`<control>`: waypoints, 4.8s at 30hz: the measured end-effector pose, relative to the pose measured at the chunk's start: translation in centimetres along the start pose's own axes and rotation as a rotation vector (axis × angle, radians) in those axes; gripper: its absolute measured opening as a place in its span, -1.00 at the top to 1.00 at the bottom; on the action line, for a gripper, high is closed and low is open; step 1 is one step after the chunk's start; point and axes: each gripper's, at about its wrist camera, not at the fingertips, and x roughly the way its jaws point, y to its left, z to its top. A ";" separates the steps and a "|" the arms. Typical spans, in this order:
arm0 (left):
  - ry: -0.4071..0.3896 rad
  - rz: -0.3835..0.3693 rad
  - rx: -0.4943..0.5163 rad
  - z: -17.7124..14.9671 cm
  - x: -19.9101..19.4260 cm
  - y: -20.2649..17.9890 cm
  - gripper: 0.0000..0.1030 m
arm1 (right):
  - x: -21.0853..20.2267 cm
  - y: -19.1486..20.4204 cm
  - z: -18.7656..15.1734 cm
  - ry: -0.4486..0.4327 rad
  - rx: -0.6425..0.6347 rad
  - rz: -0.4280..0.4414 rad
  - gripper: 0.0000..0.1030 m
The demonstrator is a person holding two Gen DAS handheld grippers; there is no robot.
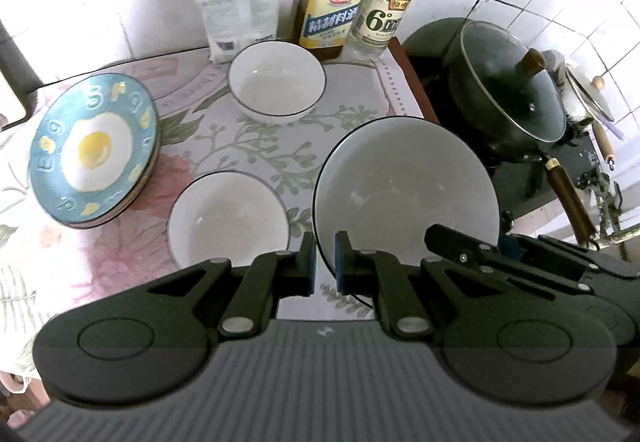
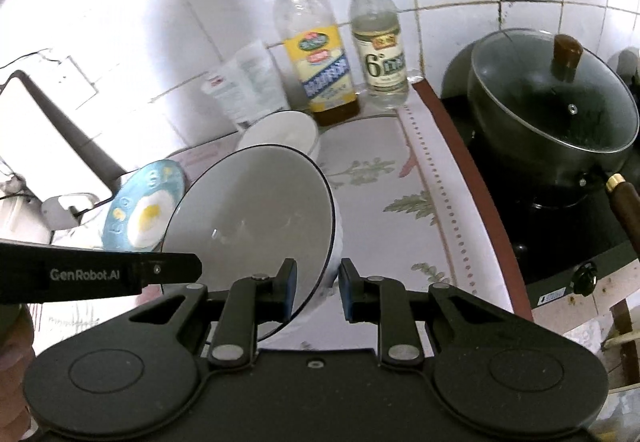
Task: Organize plates and bowls
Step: 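Carry the second bowl onto the first bowl and open both grippers, then move both grippers to the white bowl by the bottles and close on it, then carry the third white bowl with both grippers over the stacked bowls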
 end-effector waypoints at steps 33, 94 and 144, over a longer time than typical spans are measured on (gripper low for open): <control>-0.087 0.067 -0.108 -3.9 -0.6 10.9 0.84 | 5.9 10.7 -3.2 0.064 -0.183 -0.030 0.47; -0.186 -0.007 -0.099 9.3 1.5 9.1 0.36 | 10.6 0.8 11.9 0.048 -0.294 0.188 0.13; -0.013 0.108 -0.152 11.2 12.0 7.5 0.74 | 19.1 0.5 11.8 0.152 -0.127 0.156 0.51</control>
